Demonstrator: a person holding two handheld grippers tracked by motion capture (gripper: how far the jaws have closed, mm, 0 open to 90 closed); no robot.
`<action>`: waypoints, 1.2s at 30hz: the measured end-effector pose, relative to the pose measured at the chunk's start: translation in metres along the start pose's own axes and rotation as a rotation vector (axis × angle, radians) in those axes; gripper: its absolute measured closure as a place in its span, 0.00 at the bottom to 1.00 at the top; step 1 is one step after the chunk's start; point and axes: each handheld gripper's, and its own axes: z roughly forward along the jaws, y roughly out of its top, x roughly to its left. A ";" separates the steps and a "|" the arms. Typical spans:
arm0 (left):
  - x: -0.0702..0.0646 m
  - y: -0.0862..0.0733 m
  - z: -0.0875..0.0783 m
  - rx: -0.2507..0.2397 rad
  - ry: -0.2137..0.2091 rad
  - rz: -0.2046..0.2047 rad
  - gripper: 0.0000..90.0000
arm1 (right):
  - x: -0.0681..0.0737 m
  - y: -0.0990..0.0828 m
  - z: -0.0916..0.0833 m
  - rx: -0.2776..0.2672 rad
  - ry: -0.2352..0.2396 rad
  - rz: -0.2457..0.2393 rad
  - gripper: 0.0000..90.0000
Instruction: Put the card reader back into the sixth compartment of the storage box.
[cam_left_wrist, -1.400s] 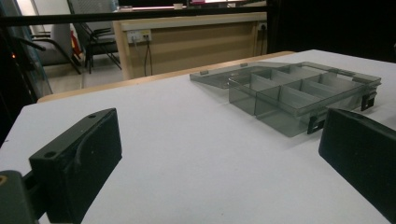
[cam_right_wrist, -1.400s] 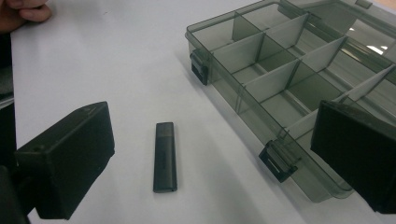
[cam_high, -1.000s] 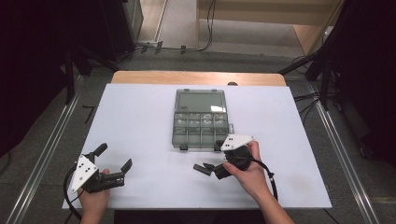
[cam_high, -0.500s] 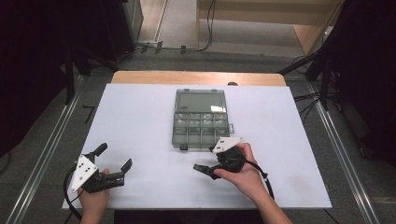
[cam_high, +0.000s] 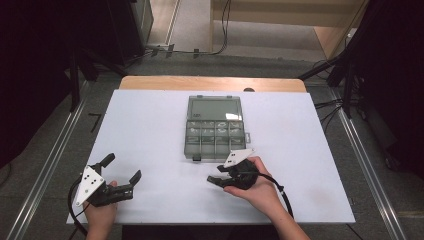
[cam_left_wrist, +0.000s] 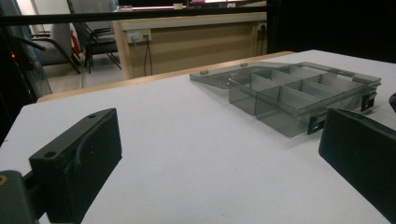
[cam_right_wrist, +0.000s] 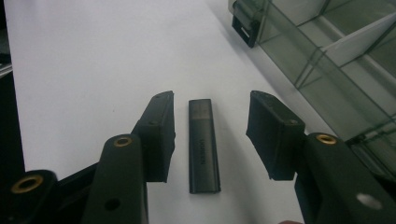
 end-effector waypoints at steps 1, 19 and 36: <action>0.000 0.000 0.000 0.000 0.000 0.000 0.00 | 0.000 0.000 0.000 0.000 0.000 0.000 0.56; 0.000 0.000 0.000 0.000 0.000 0.001 0.00 | 0.004 -0.012 0.014 0.080 -0.015 -0.022 0.72; 0.000 0.000 0.000 0.000 0.000 0.002 0.00 | 0.003 -0.013 0.009 0.040 -0.042 -0.025 0.79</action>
